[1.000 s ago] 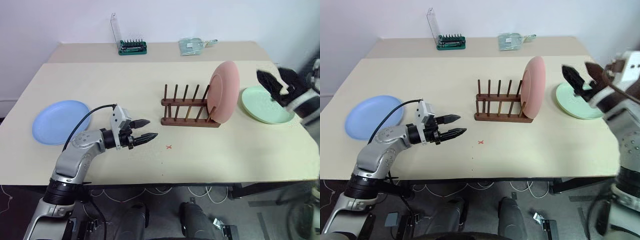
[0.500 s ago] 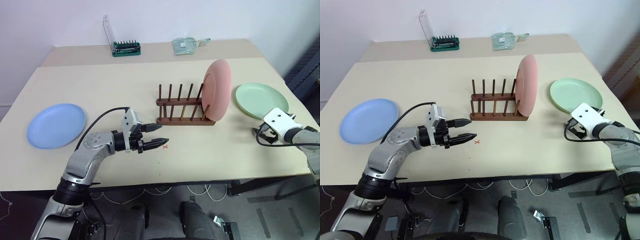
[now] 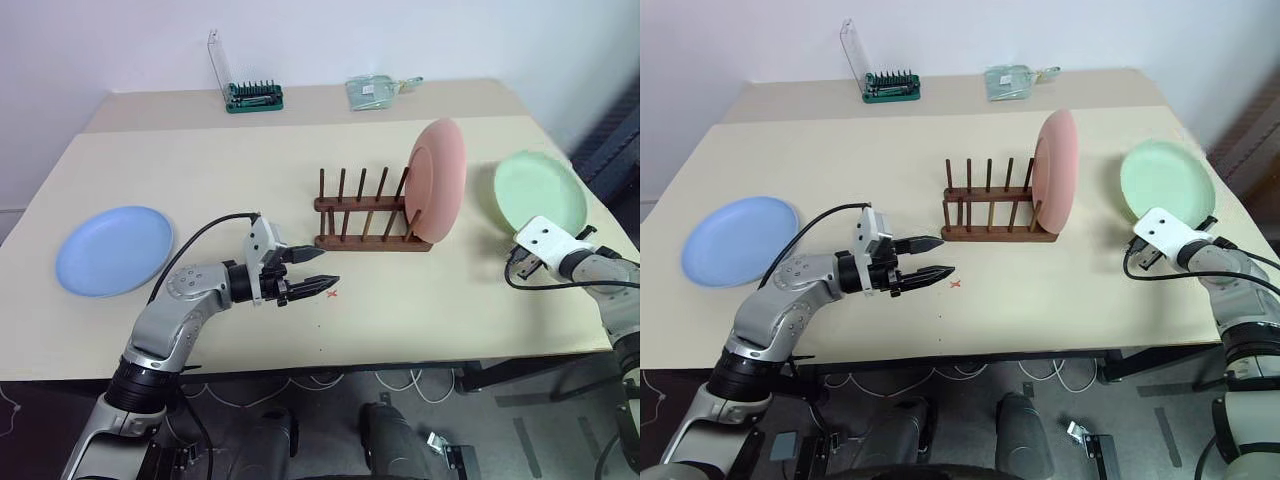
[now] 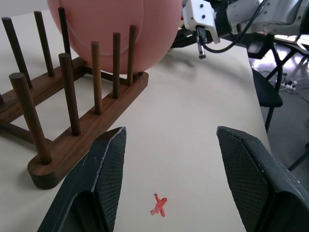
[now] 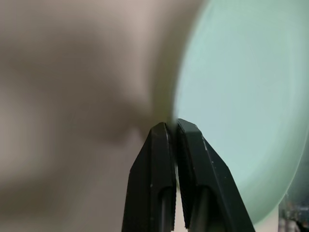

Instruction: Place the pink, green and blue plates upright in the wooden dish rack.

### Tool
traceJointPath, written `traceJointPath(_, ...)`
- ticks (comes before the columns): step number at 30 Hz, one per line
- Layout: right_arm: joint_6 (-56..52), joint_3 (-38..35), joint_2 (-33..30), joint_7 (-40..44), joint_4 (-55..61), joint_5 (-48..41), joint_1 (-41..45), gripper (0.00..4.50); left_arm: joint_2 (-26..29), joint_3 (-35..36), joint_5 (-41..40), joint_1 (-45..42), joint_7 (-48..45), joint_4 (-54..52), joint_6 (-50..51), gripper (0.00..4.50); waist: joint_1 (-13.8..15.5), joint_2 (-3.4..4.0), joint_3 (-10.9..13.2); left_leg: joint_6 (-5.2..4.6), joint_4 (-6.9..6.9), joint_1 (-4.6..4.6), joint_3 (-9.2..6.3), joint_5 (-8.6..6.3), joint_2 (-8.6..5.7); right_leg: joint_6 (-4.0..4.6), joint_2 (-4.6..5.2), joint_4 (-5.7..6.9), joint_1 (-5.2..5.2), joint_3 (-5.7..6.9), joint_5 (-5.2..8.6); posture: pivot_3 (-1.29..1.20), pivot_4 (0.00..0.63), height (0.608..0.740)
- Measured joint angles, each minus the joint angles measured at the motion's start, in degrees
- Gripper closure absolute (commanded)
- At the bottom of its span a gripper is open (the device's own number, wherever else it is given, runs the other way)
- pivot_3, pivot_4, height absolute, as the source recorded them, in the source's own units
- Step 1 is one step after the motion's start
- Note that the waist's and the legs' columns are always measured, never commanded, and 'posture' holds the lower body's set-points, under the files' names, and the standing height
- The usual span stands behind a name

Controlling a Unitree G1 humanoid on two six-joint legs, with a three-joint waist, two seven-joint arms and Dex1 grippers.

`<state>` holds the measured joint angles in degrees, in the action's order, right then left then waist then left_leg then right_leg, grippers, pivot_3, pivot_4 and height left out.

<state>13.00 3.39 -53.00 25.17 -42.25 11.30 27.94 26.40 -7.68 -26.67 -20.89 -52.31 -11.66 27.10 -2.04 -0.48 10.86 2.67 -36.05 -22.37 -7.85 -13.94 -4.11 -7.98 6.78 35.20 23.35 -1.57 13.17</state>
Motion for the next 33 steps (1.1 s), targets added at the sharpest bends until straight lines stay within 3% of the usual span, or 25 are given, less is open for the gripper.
traceJointPath(5,-2.3,-7.3,-1.1,-6.9,13.6,0.4,-1.8,4.47,0.4,0.1,-0.1,0.0,0.0,-0.4,0.1,1.43,-0.2,0.11,0.0,0.00,0.01,0.00,0.01,0.00,0.00,0.00,-0.01,0.04,0.03,-0.04,0.00,0.00,0.150,0.740)
traceJointPath(7,-6.4,-12.7,0.3,-7.6,21.4,-4.4,-0.5,4.47,0.5,0.1,-0.1,0.0,0.0,-0.3,0.1,1.43,-0.3,0.11,0.0,0.00,0.00,0.00,0.01,0.00,0.02,0.00,-0.01,0.03,0.03,-0.04,0.00,0.00,0.150,0.740)
traceJointPath(11,-16.9,-20.5,5.8,-5.5,38.2,-22.2,8.2,4.47,0.0,0.0,0.0,-0.1,-0.3,0.0,-0.2,1.43,-0.3,0.13,0.0,0.00,0.01,0.00,-0.06,0.00,0.04,-0.01,-0.03,0.04,0.02,-0.02,0.00,0.00,0.150,0.740)
traceJointPath(13,-25.3,-23.0,7.0,-2.0,47.7,-35.9,12.0,4.47,-0.1,-0.1,0.0,-0.2,-0.6,0.7,-0.5,1.43,0.0,0.06,0.0,-0.01,0.02,-0.01,-0.16,-0.01,0.03,0.00,-0.03,0.02,-0.02,0.03,0.00,0.00,0.150,0.740)
traceJointPath(18,-43.0,-24.1,8.5,3.5,63.2,-66.1,10.5,4.47,-0.1,0.0,0.3,-0.3,-1.0,2.4,-1.3,1.43,1.5,-0.03,0.0,-0.06,-0.04,-0.06,-0.21,-0.03,0.02,0.02,0.01,-0.08,-0.09,0.06,0.00,0.00,0.150,0.740)
traceJointPath(22,-51.8,-22.6,12.3,2.1,68.0,-86.0,8.4,4.47,-0.1,0.0,0.4,-0.3,-1.1,2.5,-1.4,1.43,1.4,-0.02,0.0,-0.08,-0.06,-0.06,-0.17,-0.05,0.02,0.02,0.03,-0.08,-0.06,0.06,0.01,0.00,0.150,0.740)
traceJointPath(25,-54.3,-21.3,13.1,0.7,67.8,-90.1,7.0,4.47,-0.1,0.1,0.4,-0.2,-1.0,2.4,-1.4,1.43,1.4,-0.02,0.0,-0.08,-0.05,-0.06,-0.16,-0.05,0.02,0.02,0.03,-0.07,-0.03,0.06,0.01,0.00,0.150,0.740)
traceJointPath(33,-57.7,-16.3,17.9,-1.2,56.3,-87.7,6.5,4.47,0.4,0.3,0.2,0.0,-0.3,1.5,-1.2,1.43,1.3,0.01,0.0,-0.08,-0.02,-0.06,-0.11,-0.05,0.01,0.01,0.01,-0.02,0.04,0.06,0.00,0.00,0.150,0.740)
